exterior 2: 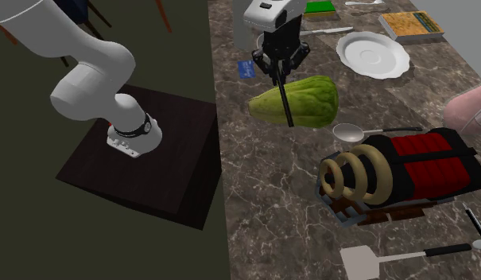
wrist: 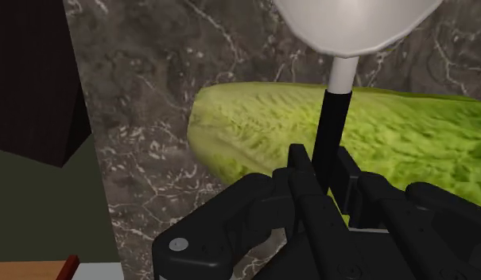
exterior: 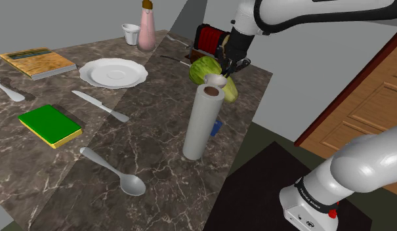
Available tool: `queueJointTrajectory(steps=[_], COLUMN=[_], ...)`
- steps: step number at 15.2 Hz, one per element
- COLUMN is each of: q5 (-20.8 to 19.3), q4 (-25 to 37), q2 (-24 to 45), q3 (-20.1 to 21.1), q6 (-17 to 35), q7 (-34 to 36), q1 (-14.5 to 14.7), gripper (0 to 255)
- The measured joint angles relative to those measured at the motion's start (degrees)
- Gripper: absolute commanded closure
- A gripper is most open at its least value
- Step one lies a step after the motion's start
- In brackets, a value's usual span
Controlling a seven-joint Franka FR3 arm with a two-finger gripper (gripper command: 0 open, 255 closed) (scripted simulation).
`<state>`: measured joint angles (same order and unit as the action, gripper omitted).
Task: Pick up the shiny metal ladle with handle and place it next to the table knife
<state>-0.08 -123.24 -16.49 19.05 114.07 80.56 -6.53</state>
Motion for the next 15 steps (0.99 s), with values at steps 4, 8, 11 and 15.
queueJointTrajectory(steps=[4, 8, 11, 15], q5=[0.08, -0.61, -1.53, -3.7], q4=[1.98, 4.76, 6.88, 11.33], q2=[1.04, 3.34, 5.55, 9.57], q3=[4.25, 8.36, 11.27, 15.34], q6=[-1.22, -2.13, -2.53, -4.08], q7=[6.32, 12.52, 17.09, 23.82], q1=[2.12, 3.88, 5.11, 6.96], gripper=[255, 255, 255, 255])
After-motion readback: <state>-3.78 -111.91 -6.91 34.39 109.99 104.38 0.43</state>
